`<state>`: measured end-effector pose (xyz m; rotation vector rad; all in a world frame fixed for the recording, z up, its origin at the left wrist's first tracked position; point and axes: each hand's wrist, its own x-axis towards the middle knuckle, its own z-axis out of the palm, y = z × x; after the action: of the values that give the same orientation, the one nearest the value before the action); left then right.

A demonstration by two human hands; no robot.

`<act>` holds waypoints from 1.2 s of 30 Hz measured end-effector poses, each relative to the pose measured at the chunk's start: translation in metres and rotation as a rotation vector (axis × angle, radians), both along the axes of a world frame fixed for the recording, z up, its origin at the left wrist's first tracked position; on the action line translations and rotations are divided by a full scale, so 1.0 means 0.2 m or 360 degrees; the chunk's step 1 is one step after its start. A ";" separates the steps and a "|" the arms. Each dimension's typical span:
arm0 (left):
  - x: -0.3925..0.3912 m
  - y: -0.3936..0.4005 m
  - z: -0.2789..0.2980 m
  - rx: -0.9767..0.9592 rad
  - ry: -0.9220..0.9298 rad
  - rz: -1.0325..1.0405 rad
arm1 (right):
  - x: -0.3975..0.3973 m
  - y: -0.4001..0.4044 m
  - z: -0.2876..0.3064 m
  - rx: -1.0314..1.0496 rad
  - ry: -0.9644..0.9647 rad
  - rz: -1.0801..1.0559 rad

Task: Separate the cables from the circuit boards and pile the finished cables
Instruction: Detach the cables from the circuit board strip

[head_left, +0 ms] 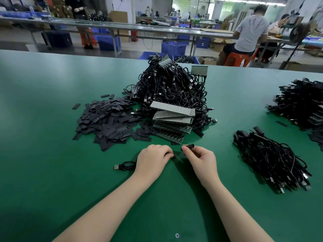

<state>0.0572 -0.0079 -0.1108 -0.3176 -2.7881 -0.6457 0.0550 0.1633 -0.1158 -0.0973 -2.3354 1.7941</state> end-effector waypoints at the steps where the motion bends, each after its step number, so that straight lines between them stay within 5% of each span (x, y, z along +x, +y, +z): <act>1: 0.00 0.01 0.00 0.0041 0.0025 0.0013 | 0.00 0.00 0.00 0.0007 -0.0006 -0.0007; 7: -0.01 0.03 0.01 0.0693 -0.0144 -0.0012 | 0.00 0.00 0.01 -0.0047 0.0009 0.0022; 13: -0.02 0.01 0.04 0.0983 -0.0350 -0.0108 | 0.00 0.01 -0.01 -0.0023 -0.0004 0.0049; 31: 0.04 0.01 0.01 0.0517 -0.0156 -0.0238 | 0.01 0.01 0.00 0.0047 0.0028 0.0089; 36: 0.03 0.01 0.01 0.0064 -0.0138 -0.0365 | 0.00 0.00 -0.01 0.0046 0.0025 0.0055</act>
<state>0.0625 -0.0062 -0.1089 -0.6224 -2.8404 -0.7832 0.0554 0.1642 -0.1174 -0.0391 -2.3654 1.7697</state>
